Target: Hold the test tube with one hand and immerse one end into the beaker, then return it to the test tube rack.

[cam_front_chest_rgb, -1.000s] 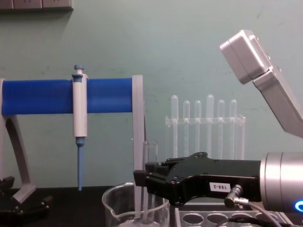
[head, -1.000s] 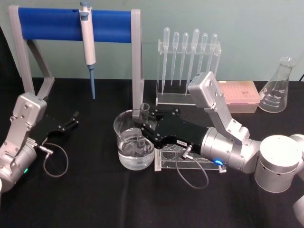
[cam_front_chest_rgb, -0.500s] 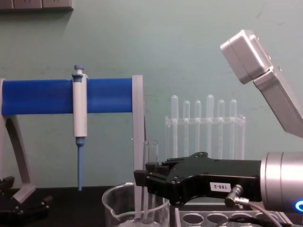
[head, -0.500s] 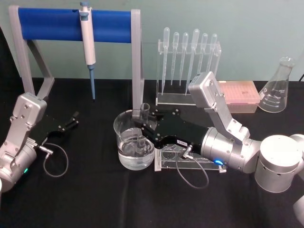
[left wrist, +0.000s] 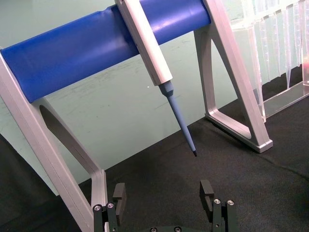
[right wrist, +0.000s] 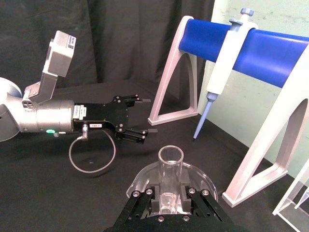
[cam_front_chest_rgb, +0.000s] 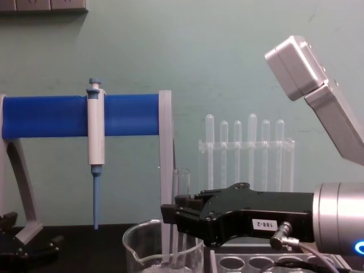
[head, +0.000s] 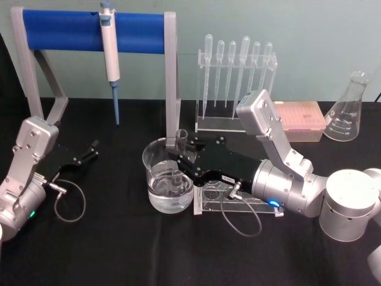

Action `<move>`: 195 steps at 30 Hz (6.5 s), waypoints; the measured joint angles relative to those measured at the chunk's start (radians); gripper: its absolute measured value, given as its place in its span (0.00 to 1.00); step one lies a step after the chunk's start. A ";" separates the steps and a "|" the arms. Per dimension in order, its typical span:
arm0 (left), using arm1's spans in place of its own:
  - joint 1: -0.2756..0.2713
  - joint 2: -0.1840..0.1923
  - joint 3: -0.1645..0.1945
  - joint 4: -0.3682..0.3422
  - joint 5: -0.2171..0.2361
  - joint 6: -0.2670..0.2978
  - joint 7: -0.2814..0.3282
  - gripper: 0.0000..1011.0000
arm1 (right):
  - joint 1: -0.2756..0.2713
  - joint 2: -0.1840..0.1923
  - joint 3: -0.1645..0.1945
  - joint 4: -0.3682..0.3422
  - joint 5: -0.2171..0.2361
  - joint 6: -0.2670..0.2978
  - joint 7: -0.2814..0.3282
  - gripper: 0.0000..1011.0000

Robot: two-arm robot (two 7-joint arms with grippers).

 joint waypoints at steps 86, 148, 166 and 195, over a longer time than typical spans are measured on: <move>0.000 0.000 0.000 0.000 0.000 0.000 0.000 0.99 | 0.000 0.000 0.000 0.000 0.000 0.000 0.000 0.24; 0.000 0.000 0.000 0.000 0.000 0.000 0.000 0.99 | 0.000 0.000 0.000 0.000 0.000 0.000 0.000 0.24; 0.000 0.000 0.000 0.000 0.000 0.000 0.000 0.99 | 0.000 0.000 0.000 0.000 0.000 0.000 0.000 0.24; 0.000 0.000 0.000 0.000 0.000 0.000 0.000 0.99 | 0.000 0.000 0.000 0.000 0.000 0.000 0.000 0.24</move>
